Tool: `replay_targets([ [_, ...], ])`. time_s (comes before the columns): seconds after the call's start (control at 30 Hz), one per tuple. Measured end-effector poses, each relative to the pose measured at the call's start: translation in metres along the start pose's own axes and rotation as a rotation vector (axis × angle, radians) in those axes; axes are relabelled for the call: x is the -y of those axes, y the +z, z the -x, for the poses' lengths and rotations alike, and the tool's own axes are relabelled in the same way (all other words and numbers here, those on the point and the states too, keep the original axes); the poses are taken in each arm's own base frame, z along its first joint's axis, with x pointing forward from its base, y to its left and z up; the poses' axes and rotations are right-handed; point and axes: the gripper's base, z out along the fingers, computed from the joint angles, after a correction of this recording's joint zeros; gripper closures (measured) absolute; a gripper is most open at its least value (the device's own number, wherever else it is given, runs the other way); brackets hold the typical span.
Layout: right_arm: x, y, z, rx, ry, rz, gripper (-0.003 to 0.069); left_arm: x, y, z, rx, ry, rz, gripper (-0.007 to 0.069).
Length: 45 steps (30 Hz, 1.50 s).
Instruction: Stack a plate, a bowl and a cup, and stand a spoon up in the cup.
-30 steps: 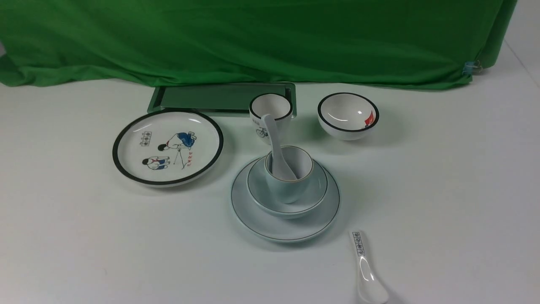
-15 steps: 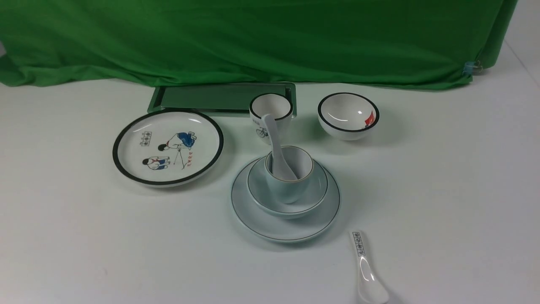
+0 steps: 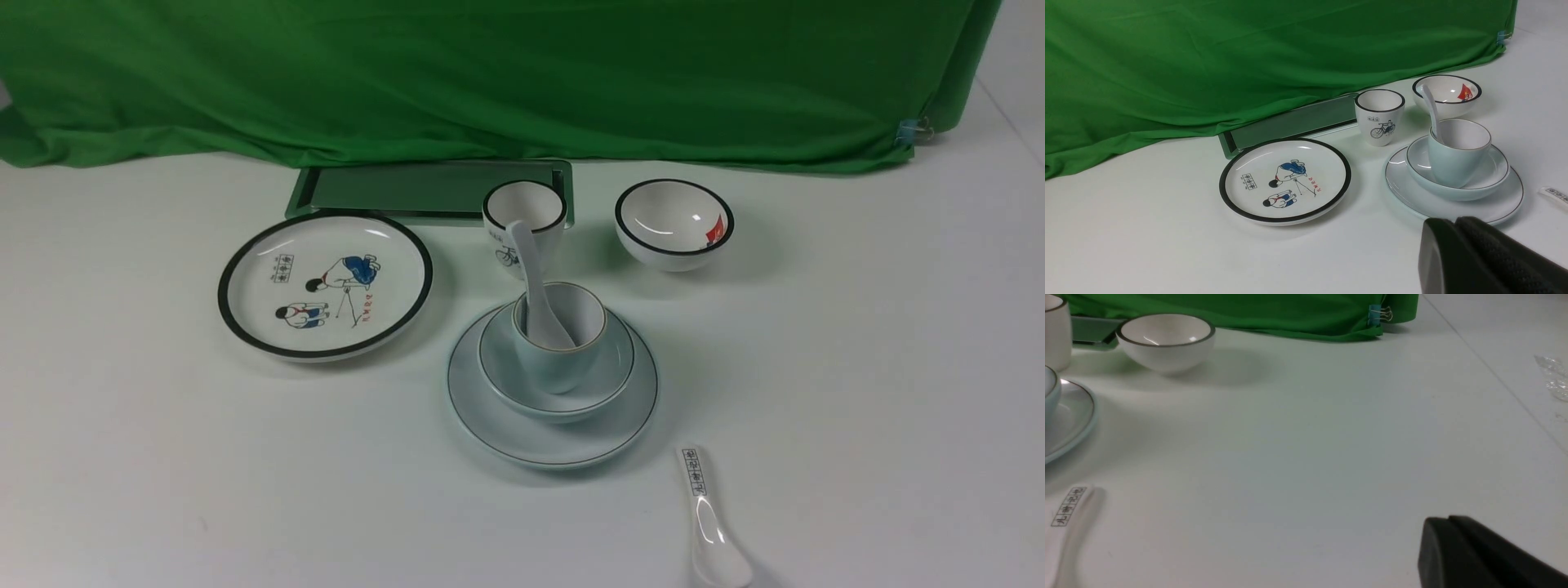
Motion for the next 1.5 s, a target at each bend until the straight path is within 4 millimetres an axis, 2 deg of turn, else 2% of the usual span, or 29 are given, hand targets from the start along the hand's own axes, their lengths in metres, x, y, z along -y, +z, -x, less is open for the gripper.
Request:
replay_targets([
  [0.37,0.000,0.000,0.000,0.000,0.001,0.000,0.0597,0.000,0.000,0.000,0.000,-0.003,-0.002,0.0655],
  [0.5,0.000,0.000,0.000,0.000,0.001,0.000,0.0585,0.002,0.010,-0.008,0.021,-0.006,-0.005,0.0655],
  [0.6,0.000,0.000,0.000,0.000,0.001,0.000,0.0570,0.004,0.028,-0.024,0.092,-0.041,0.009,0.0655],
  [0.63,0.000,0.000,0.000,0.000,0.001,0.000,0.0570,0.004,0.027,-0.023,0.103,-0.041,0.014,0.0655],
  [0.77,0.000,0.000,0.000,0.000,0.001,0.000,0.0557,0.000,0.044,-0.046,0.189,-0.071,0.148,0.0655],
  [1.0,0.000,0.000,0.000,0.000,0.002,0.000,0.0545,-0.007,0.056,-0.101,0.107,-0.107,0.345,0.0655],
  [1.07,0.000,0.000,0.000,0.000,0.002,0.000,0.0542,-0.007,0.057,-0.109,0.073,-0.118,0.361,0.0655],
  [1.23,0.000,0.000,0.000,0.000,0.002,0.000,0.0527,-0.005,0.058,-0.119,-0.026,-0.138,0.350,0.0655],
  [1.5,0.000,0.000,0.000,0.001,0.003,0.001,0.0509,-0.005,0.058,-0.119,-0.025,-0.122,0.351,0.0655],
])
